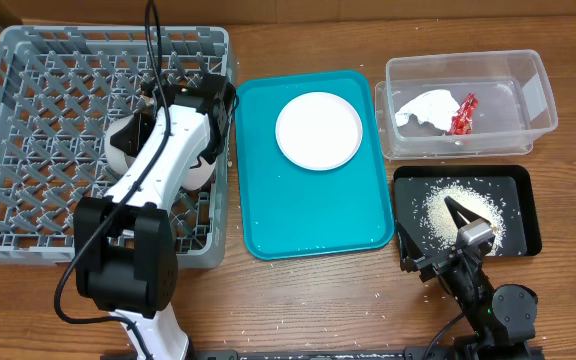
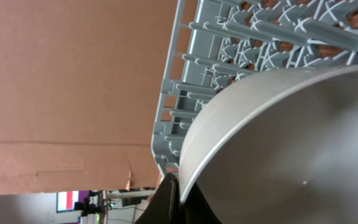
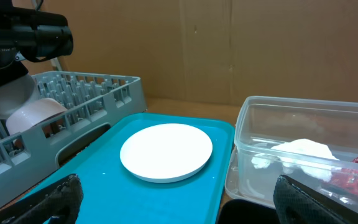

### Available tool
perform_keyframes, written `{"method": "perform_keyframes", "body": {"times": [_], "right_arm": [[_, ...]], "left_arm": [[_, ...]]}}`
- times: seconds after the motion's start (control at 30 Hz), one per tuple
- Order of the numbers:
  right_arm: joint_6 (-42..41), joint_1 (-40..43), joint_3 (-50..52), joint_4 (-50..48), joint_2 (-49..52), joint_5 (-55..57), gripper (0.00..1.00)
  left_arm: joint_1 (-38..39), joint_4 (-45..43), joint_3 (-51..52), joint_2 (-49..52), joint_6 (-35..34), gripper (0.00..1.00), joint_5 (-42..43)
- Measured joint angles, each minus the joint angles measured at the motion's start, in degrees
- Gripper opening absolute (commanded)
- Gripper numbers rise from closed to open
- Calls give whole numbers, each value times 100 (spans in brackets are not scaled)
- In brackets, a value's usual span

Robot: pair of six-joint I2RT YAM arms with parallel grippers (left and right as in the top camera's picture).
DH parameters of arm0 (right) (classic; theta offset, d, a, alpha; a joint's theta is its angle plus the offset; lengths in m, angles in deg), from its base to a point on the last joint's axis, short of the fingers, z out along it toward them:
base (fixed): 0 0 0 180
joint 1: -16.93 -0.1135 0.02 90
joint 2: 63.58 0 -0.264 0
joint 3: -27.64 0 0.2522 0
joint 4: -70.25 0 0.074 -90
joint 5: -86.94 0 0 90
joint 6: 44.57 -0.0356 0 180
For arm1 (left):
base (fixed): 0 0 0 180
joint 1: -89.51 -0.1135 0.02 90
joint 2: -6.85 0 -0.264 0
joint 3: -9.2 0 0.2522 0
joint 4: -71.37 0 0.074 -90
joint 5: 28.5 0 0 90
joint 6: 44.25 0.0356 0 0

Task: Sort waste into correct bins and load items into the dishwasher
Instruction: 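Carry the white bowl into the dish rack with the left gripper, then reach the left gripper to the large white plate on the tray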

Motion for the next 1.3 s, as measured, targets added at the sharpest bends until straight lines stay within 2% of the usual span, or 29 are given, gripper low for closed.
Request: {"method": "perform_keyframes", "body": {"times": [0.17,0.3,0.33,0.37,0.4,0.5,0.67,0.7,0.77,0.87,1.0,1.1,1.17,1.3], "right_arm": [[0,2,0,-2,0,2,100],[0,2,0,-2,0,0,99],[2,0,0,2,0,0,100],[-2,2,0,0,0,0,100],[2,2,0,0,0,2,100],[0,2,0,0,0,2,100],[2,0,0,0,0,2,100],[2,2,0,-2,0,2,100],[0,0,0,-2,0,0,100],[0,2,0,0,0,2,100],[0,2,0,0,0,2,100],[2,2,0,0,0,2,100],[0,2,0,-2,0,2,100],[-2,2,0,2,0,2,100]], "left_arm": [[2,2,0,50,2,4,-87],[26,7,0,50,2,9,-44],[42,15,0,50,0,16,13],[68,35,0,50,0,30,79],[131,85,0,50,11,36,229],[308,214,-2,50,-28,42,603],[518,660,-210,39,-345,47,1366],[531,675,-334,22,-380,50,1578],[542,658,-688,-81,-459,65,2144],[540,387,-1193,-446,-472,74,3189],[546,-479,-1572,-1108,-238,73,5198],[612,-988,-1648,-1250,11,73,6531],[715,-1187,-1648,-1150,76,70,7007],[953,-1545,-1633,-457,173,62,7342]]}}
